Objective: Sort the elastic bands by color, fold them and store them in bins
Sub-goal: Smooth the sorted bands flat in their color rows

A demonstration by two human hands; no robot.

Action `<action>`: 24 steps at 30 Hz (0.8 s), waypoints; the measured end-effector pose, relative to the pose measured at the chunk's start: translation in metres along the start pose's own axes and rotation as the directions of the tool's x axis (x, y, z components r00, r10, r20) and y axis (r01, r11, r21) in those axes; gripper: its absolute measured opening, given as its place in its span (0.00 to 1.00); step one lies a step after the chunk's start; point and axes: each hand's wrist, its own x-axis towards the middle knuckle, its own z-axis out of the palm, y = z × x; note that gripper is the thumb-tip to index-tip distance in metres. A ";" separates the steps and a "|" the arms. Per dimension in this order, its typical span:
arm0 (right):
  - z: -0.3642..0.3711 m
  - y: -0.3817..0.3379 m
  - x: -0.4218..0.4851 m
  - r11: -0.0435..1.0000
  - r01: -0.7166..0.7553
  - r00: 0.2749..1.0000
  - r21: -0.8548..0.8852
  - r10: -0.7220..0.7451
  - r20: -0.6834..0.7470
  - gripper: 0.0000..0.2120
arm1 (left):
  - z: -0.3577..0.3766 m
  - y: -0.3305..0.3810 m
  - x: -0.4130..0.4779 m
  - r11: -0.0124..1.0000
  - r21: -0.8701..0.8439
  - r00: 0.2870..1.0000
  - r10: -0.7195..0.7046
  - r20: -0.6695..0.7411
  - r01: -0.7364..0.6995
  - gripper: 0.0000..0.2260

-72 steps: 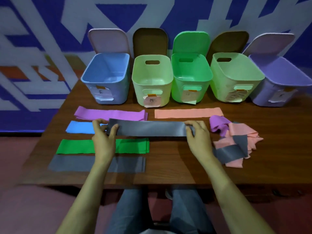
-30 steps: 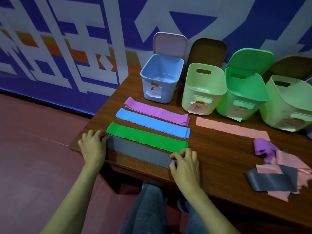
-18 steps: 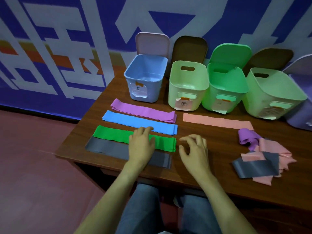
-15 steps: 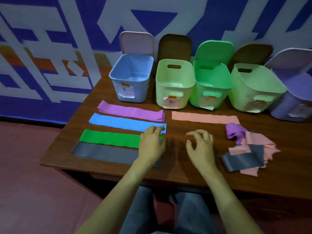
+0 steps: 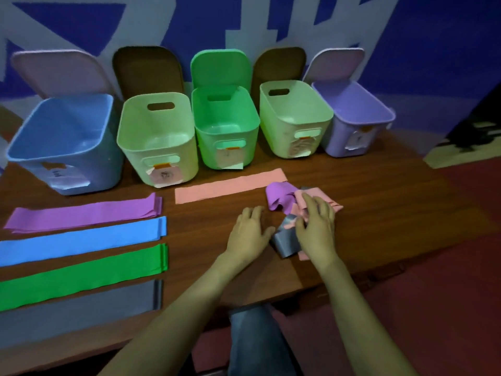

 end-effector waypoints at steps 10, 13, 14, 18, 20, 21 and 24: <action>0.011 0.009 0.029 0.988 -0.066 0.977 -0.140 0.093 0.193 0.26 | 0.014 0.014 0.064 1.000 -0.020 1.000 0.004 -0.010 -0.005 0.15; 0.014 0.011 0.032 0.988 -0.053 0.979 -0.143 0.079 0.187 0.19 | 0.003 0.016 0.062 0.979 -0.201 0.991 0.010 -0.135 -0.037 0.06; 0.015 0.012 0.033 0.990 -0.047 0.982 -0.133 0.070 0.177 0.18 | -0.003 0.018 0.058 0.960 -0.275 0.987 0.010 -0.158 -0.054 0.05; 0.014 0.013 0.035 0.997 -0.032 0.985 -0.072 0.044 0.170 0.16 | -0.020 0.017 0.036 0.907 -0.415 0.996 0.042 -0.079 -0.072 0.05; 0.014 0.013 0.036 0.996 -0.037 0.978 -0.078 0.052 0.203 0.15 | -0.026 0.013 0.029 0.883 -0.467 0.999 0.043 -0.011 -0.043 0.08; 0.013 0.013 0.037 0.995 -0.041 0.974 -0.091 0.060 0.219 0.15 | -0.032 0.012 0.028 0.858 -0.513 0.999 0.031 0.011 -0.021 0.08; 0.009 0.010 0.040 0.986 -0.062 0.970 -0.155 0.096 0.224 0.14 | -0.050 0.011 0.027 0.750 -0.660 0.999 -0.046 0.003 0.036 0.10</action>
